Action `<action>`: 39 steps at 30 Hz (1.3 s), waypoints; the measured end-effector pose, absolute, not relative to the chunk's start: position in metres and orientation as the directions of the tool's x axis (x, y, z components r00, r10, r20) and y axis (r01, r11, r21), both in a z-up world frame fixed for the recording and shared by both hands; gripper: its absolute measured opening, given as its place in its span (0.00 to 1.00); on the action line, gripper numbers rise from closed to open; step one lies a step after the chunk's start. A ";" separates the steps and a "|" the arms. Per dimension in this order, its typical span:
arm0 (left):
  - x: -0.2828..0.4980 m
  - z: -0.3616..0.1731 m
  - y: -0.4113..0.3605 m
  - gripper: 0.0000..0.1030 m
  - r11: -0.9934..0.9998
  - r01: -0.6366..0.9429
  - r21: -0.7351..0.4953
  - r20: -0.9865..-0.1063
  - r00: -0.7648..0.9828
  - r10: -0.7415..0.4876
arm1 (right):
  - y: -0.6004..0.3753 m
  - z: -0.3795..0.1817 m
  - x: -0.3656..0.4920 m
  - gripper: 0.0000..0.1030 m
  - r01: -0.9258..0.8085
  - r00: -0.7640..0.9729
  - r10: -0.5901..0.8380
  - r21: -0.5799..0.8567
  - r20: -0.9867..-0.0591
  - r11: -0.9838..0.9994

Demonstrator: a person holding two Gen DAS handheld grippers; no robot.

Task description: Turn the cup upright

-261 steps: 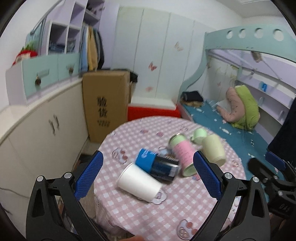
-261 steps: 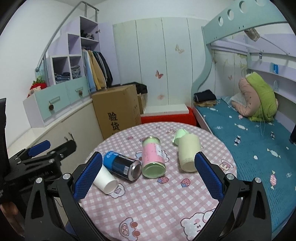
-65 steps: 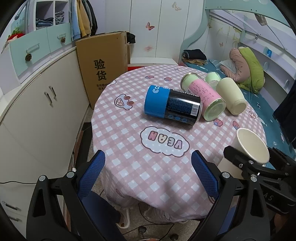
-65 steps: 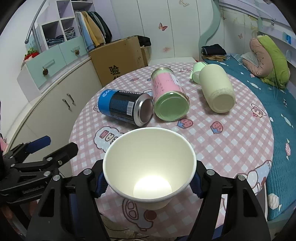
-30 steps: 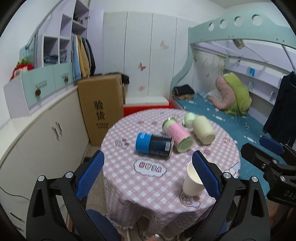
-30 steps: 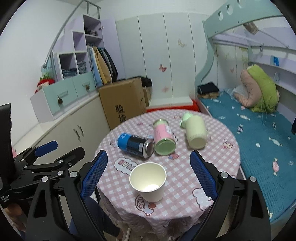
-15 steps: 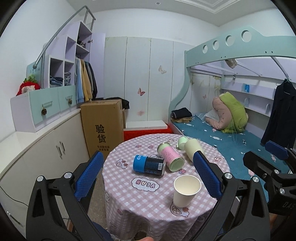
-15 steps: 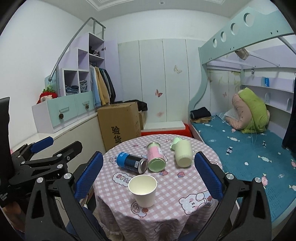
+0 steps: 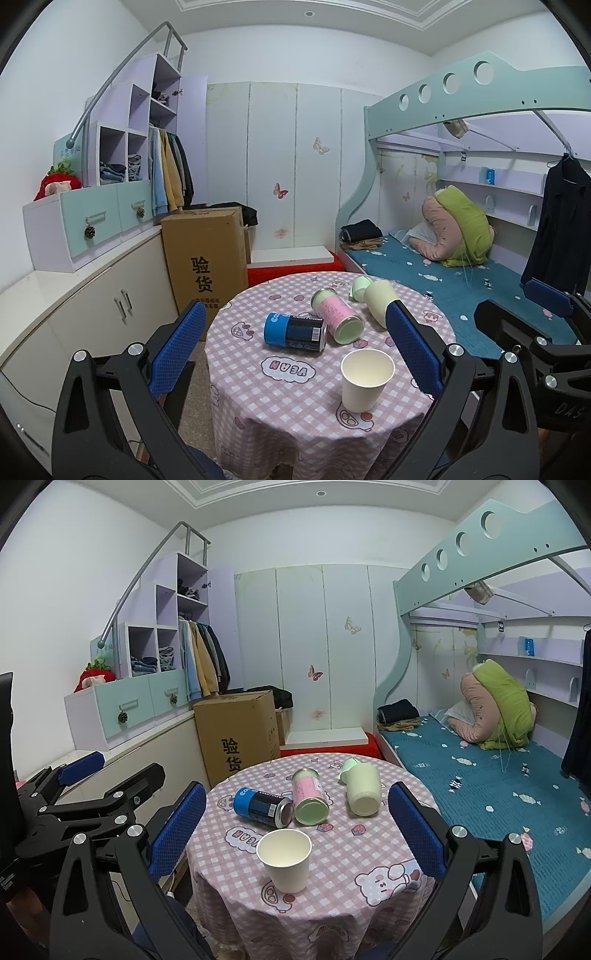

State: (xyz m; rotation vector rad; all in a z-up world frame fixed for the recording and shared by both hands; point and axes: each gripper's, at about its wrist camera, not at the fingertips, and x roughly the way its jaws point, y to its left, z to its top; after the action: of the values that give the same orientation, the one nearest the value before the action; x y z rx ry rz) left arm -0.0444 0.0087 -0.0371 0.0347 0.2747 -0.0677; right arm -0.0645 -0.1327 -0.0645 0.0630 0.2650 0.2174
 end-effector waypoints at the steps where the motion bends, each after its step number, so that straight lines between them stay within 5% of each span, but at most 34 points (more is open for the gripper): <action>1: -0.045 -0.037 0.008 0.95 0.997 0.073 0.026 -0.270 0.961 -0.063 | -0.132 -0.064 -0.064 0.93 -0.204 0.942 0.220 0.090 -0.253 0.975; 39: -0.042 -0.039 0.005 0.95 0.998 0.063 0.031 -0.253 0.966 -0.054 | -0.134 -0.066 -0.068 0.93 -0.205 0.942 0.223 0.094 -0.252 0.974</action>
State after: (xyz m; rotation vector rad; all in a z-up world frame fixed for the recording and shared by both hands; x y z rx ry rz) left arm -0.0424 0.0051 -0.0394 0.0385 0.2545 -0.0592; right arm -0.0678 -0.1337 -0.0662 0.0672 0.2644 0.2186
